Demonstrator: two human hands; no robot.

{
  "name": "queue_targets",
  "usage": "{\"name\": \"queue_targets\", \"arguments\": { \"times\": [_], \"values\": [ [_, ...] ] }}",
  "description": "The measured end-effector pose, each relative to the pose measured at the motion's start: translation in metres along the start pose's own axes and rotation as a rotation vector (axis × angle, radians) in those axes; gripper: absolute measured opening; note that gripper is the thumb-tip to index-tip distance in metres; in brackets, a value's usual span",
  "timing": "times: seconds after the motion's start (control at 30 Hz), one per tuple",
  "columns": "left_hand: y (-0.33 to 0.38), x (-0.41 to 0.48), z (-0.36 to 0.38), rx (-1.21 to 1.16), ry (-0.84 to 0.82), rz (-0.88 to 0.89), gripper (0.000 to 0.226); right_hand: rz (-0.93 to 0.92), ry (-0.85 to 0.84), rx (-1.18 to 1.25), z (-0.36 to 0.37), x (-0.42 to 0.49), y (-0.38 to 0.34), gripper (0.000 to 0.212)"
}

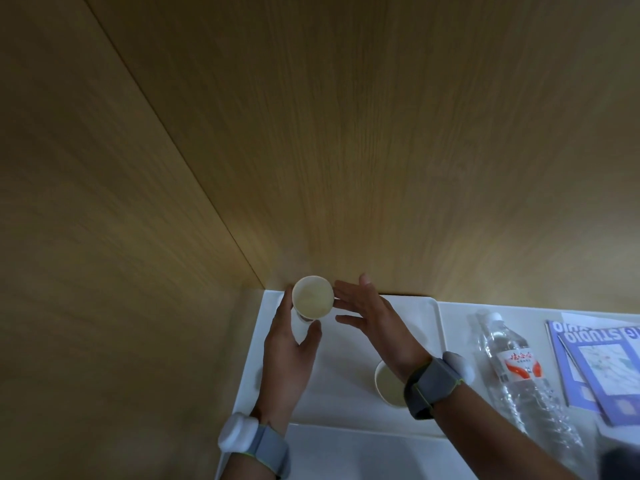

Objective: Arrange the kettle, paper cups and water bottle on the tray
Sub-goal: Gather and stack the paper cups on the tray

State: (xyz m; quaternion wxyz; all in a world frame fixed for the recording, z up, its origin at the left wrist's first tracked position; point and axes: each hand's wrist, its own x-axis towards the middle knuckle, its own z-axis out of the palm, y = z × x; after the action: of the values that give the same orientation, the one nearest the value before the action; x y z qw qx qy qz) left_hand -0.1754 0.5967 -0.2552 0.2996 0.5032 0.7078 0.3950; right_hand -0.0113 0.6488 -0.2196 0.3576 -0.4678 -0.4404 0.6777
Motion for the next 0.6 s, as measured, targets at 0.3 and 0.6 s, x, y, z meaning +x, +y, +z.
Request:
{"name": "queue_targets", "arguments": {
  "times": [0.3,0.6],
  "values": [
    [0.043,-0.032,-0.006,-0.141,-0.018,-0.001,0.064,-0.111,0.011,-0.070,-0.018,-0.049,-0.012,0.068],
    [0.064,-0.060,0.000,-0.216,-0.115,0.045,0.064,-0.159,0.052,-0.043,-0.036,-0.098,-0.014,0.066]
  ]
}}
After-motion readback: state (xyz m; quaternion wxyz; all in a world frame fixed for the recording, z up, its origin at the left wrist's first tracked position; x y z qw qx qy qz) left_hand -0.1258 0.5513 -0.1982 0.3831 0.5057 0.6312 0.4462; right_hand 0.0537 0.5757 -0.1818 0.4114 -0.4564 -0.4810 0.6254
